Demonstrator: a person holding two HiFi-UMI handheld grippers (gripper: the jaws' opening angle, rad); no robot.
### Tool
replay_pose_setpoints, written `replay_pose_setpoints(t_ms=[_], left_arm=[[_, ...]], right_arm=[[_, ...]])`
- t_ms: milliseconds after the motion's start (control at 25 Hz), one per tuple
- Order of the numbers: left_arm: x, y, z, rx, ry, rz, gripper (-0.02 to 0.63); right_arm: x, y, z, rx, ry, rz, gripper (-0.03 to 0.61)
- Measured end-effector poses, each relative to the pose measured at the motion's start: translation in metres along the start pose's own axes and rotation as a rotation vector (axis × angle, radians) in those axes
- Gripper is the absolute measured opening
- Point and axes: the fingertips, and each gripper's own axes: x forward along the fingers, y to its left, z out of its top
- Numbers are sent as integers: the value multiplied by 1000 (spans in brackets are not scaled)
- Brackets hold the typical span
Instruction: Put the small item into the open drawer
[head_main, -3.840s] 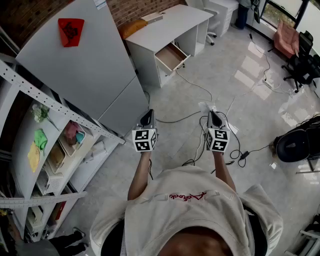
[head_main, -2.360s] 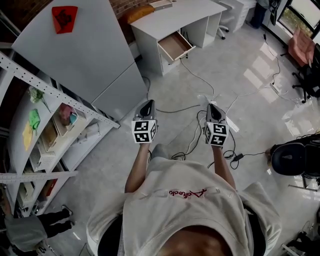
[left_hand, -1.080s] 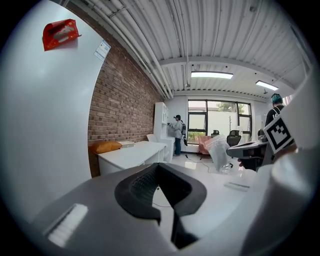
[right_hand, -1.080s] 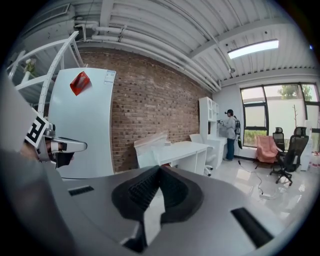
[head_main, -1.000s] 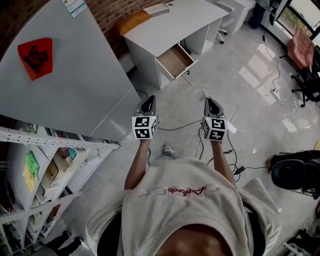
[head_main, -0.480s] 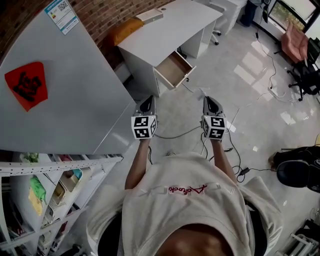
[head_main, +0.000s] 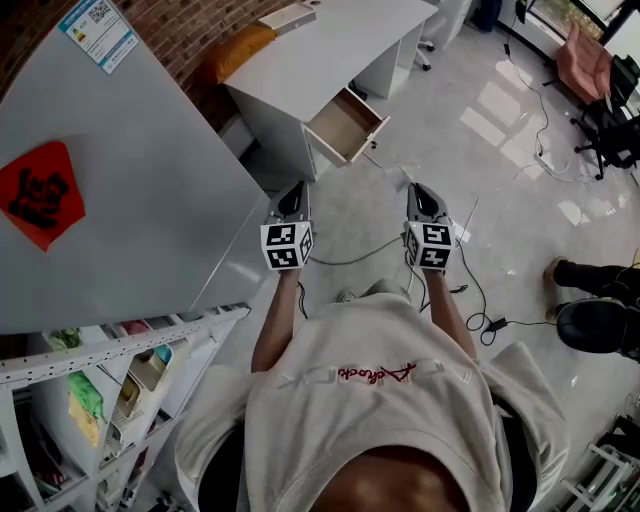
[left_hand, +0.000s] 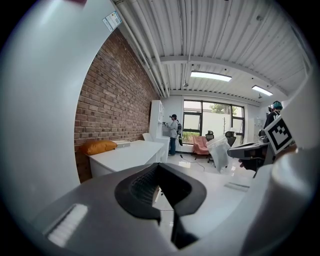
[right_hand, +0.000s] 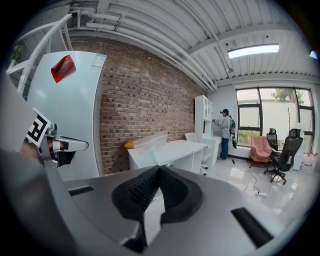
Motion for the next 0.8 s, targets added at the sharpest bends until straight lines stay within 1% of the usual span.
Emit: replay_pose_setpoints(t_ms=[480, 800], left_arm=[[-1, -2, -17, -22, 24, -20, 9], [19, 9, -15, -12, 33, -14, 9]], right_arm=[[-2, 4, -11, 1, 26, -10, 12], [21, 1, -11, 13, 25, -2, 11]])
